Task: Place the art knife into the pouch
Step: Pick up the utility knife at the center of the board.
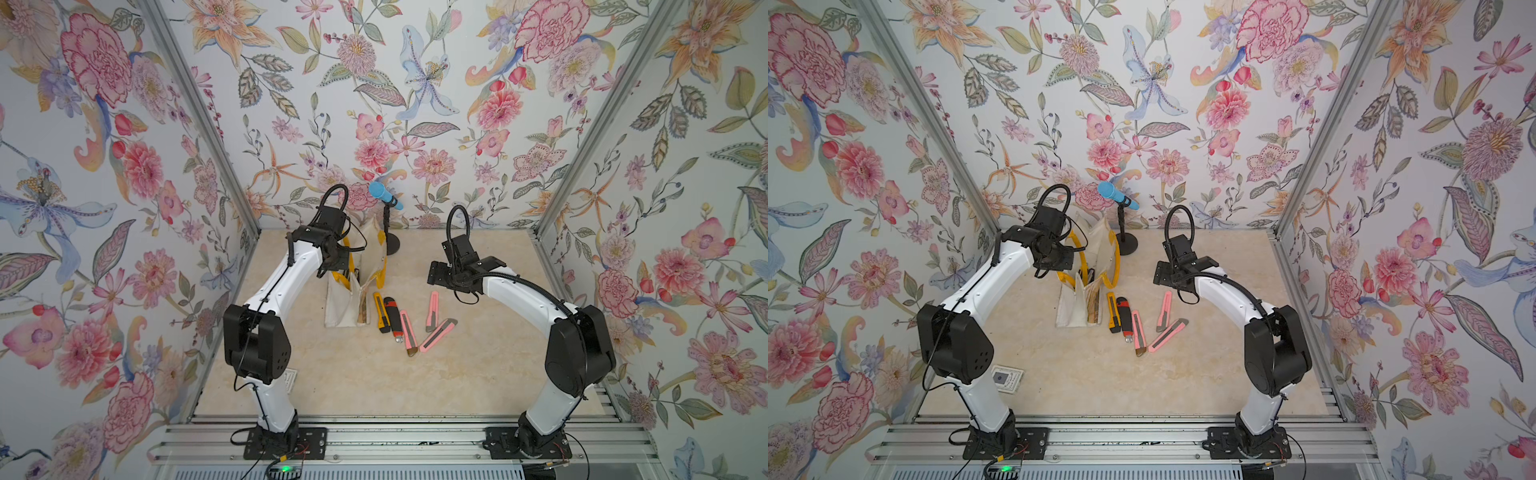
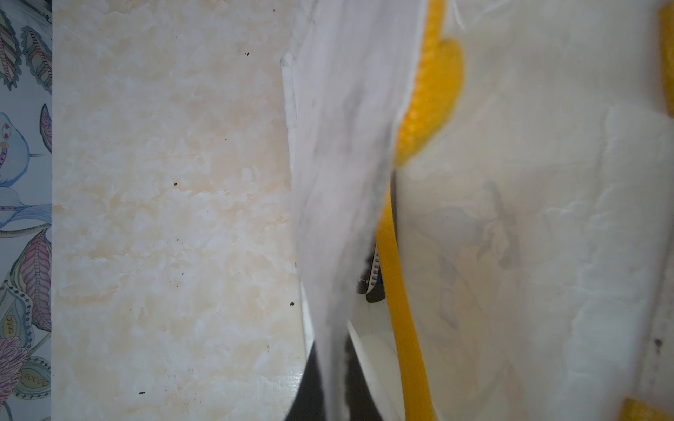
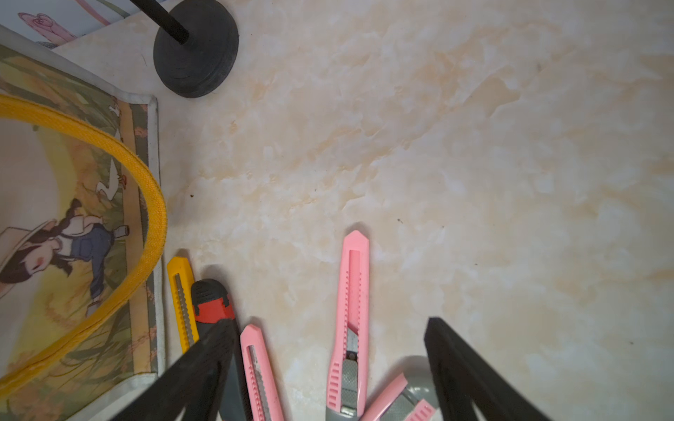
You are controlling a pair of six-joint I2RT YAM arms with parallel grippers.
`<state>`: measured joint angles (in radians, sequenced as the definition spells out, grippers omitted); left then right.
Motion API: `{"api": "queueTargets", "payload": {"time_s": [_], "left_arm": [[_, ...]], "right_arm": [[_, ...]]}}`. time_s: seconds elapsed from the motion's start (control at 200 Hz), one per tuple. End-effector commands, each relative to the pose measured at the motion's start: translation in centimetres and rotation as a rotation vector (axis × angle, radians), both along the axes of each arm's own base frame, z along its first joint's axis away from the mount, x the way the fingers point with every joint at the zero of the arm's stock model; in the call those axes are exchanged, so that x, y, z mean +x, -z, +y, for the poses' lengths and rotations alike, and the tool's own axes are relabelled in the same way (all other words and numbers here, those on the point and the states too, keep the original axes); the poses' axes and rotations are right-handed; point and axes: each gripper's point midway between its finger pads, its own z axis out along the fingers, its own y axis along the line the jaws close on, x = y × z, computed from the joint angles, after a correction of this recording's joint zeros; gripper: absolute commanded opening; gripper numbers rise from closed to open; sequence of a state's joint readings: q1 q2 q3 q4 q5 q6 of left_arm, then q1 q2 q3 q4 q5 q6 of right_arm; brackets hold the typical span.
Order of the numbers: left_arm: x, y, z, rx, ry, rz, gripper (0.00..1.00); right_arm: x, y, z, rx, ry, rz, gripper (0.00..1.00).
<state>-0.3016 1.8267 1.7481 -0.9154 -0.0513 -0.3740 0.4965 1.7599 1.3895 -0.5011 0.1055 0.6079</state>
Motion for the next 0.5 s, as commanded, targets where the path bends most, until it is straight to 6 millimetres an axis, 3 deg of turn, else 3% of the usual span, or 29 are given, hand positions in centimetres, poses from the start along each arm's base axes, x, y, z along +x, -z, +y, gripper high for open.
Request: {"api": "queueTargets", "payload": {"time_s": [0.0,0.035,0.05,0.07,0.495], "left_arm": [[0.4,-0.2,-0.2,0.003,0.018,-0.004,0.0],[0.4,-0.2,-0.1,0.006,0.016,-0.001,0.0],[0.3,0.0,-0.1,0.007,0.017,0.002,0.0],[0.3,-0.1,-0.1,0.007,0.018,0.002,0.0],[-0.1,0.2,0.1,0.028,0.027,0.027,0.0]], "right_arm": [[-1.5,4.1,0.2,-0.026,0.005,0.112,0.87],[-1.7,4.8,0.6,-0.034,-0.008,0.129,0.9],[-1.8,5.2,0.6,-0.037,-0.009,0.136,0.98],[-1.9,5.6,0.7,-0.044,-0.014,0.147,1.0],[-3.5,10.0,1.0,-0.121,-0.032,0.245,0.96]]}}
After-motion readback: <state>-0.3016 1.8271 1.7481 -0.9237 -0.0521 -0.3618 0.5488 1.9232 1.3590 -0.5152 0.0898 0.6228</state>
